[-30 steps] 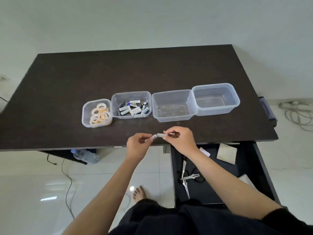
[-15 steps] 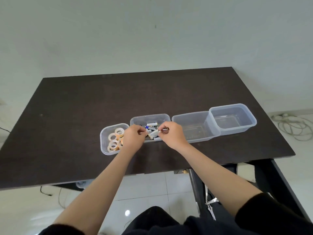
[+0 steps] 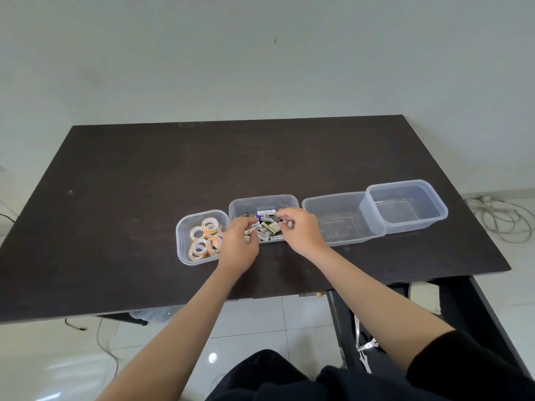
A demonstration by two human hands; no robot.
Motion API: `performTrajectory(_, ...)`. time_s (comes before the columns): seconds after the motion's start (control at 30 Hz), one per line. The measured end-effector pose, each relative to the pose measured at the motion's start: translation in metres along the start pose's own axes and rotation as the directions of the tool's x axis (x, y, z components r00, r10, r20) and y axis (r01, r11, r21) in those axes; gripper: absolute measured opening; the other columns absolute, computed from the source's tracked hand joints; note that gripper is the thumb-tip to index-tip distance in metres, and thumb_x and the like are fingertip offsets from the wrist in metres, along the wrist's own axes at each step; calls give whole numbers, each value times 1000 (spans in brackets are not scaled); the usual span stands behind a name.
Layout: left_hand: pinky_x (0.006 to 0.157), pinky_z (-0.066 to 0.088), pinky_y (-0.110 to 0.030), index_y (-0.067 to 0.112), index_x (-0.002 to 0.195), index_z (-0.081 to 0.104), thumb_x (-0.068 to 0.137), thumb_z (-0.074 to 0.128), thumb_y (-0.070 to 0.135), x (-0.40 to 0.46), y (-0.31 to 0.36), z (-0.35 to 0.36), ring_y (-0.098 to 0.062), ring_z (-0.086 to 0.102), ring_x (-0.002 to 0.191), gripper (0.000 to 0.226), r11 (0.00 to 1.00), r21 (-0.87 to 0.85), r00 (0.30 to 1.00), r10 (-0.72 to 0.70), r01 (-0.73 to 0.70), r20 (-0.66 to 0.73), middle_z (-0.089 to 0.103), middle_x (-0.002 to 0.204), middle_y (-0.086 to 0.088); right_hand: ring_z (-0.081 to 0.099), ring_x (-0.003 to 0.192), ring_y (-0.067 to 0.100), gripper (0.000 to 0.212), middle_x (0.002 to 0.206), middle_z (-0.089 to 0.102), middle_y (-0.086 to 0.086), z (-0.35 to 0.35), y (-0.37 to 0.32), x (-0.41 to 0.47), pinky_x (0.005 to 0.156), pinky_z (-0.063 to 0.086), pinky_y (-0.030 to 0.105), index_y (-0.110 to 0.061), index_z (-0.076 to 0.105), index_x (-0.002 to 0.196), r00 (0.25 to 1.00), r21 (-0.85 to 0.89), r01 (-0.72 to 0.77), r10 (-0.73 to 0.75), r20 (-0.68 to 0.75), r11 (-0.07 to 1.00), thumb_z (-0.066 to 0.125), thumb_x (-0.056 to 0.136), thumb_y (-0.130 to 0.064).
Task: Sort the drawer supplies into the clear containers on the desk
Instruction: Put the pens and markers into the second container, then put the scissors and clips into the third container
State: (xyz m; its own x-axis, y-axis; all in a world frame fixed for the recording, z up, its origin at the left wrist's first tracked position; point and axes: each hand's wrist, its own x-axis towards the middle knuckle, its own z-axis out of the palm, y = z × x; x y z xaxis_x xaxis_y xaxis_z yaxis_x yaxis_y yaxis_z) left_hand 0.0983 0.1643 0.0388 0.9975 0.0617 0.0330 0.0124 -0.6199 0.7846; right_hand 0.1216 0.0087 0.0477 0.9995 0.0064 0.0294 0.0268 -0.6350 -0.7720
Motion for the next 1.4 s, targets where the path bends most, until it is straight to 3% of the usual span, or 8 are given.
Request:
performTrajectory(0.17,78,42,-14,8,103,65,86,57,2,-28,12,27,-15,57,97,20,985,-16,980,172,-174,-97,62,102,-2,65,82,16,13,94,68,6,-14,20,-26,76,57,27,-8,71,94,987,40,135,-132,-89,990,65,83,-3)
performTrajectory(0.33,74,47,-27,9,95,66,82,51,7,-71,28,78,-18,57,88,20,974,-21,973,225,-226,-56,61,94,-2,59,64,13,5,81,62,5,-38,58,-76,61,53,27,-6,68,85,951,4,257,-252,-178,966,68,80,-4)
performTrajectory(0.63,83,42,-14,13,99,66,84,54,1,-138,57,163,-11,55,91,23,995,7,993,101,-102,54,59,96,1,61,87,21,7,94,60,10,-91,142,-133,76,52,27,-3,67,89,933,-24,360,-360,-8,933,61,85,-4)
performTrajectory(0.83,82,38,-10,9,103,64,86,55,0,-142,81,195,-11,57,92,22,998,40,998,-42,44,-38,59,103,-1,57,81,12,10,93,60,4,-123,197,-155,68,48,18,-8,68,89,975,0,219,-219,-36,976,61,83,-4)
performTrajectory(1.03,74,51,-28,10,105,63,87,53,5,-180,91,250,-12,58,79,21,992,79,991,-103,97,90,56,102,3,53,89,12,9,92,59,0,-159,283,-201,64,45,22,-12,67,89,998,-140,21,-12,66,990,63,83,-8)
performTrajectory(1.2,95,41,-29,13,129,50,86,58,17,-195,84,286,-24,45,120,43,946,249,926,-271,207,261,44,134,-6,49,111,26,28,115,56,5,-189,335,-207,83,52,42,-13,63,110,954,-321,-85,170,248,943,62,82,-15)
performTrajectory(1.3,102,40,-42,21,144,31,84,62,30,-186,79,298,-32,24,136,68,882,413,866,-377,227,330,19,152,-6,31,132,30,52,149,31,5,-204,349,-191,104,39,45,-25,45,134,897,-532,-126,326,300,837,60,85,-29)
performTrajectory(1.4,102,41,-48,28,149,14,81,66,40,-170,71,310,-36,11,141,87,838,512,836,-411,190,363,0,157,-5,9,142,32,79,159,0,1,-210,359,-169,110,31,47,-32,18,147,859,-591,-168,411,305,789,64,83,-39)
